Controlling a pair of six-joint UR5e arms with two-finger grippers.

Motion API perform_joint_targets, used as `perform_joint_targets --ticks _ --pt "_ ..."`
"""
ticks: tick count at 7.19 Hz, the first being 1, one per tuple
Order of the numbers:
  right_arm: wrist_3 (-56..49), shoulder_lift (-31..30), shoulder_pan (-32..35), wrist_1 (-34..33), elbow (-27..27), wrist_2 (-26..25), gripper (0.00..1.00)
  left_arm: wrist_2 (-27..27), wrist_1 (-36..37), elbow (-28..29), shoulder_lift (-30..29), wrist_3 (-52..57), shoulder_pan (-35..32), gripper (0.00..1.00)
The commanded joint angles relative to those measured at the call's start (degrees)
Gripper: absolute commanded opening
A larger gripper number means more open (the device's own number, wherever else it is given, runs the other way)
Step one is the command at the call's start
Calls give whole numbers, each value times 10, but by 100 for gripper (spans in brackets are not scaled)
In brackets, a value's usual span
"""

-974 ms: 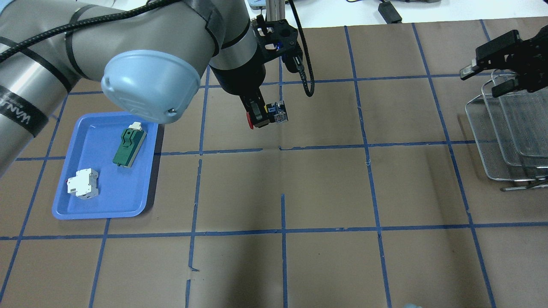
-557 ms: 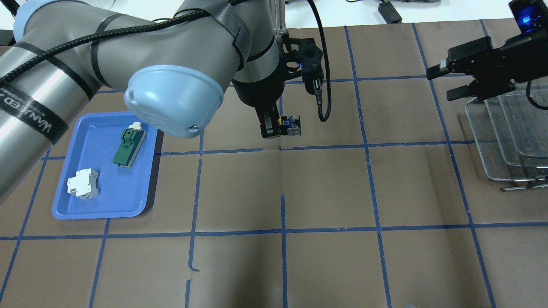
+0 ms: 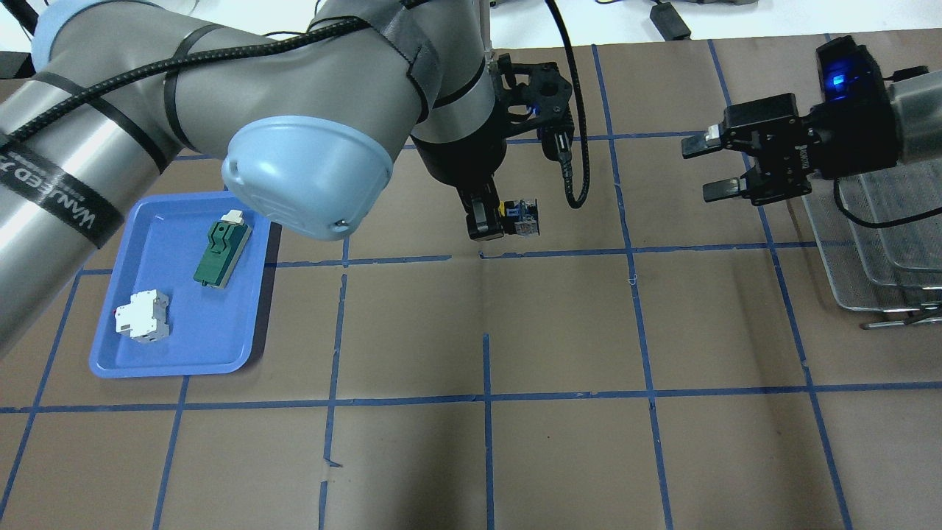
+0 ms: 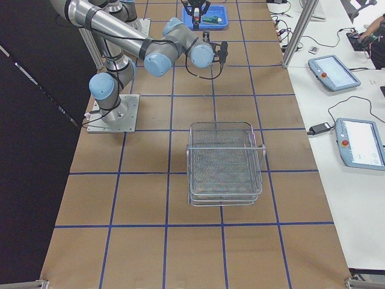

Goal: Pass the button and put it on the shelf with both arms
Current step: 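Move the right gripper toward the held button and close on its body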

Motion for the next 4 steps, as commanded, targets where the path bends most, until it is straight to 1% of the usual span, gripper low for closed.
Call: perform_joint_targets --ticks 1,2,3,4 --pt "7 11 70 6 11 30 100 -28 35 -9 2 -38 3 0" --pt "7 7 74 14 22 33 100 -51 41 -12 3 -54 4 0" --pt "7 9 76 15 23 69 100 -53 41 -13 2 -62 5 0" --pt "6 9 77 11 24 74 100 -54 41 -12 4 -63 5 0"
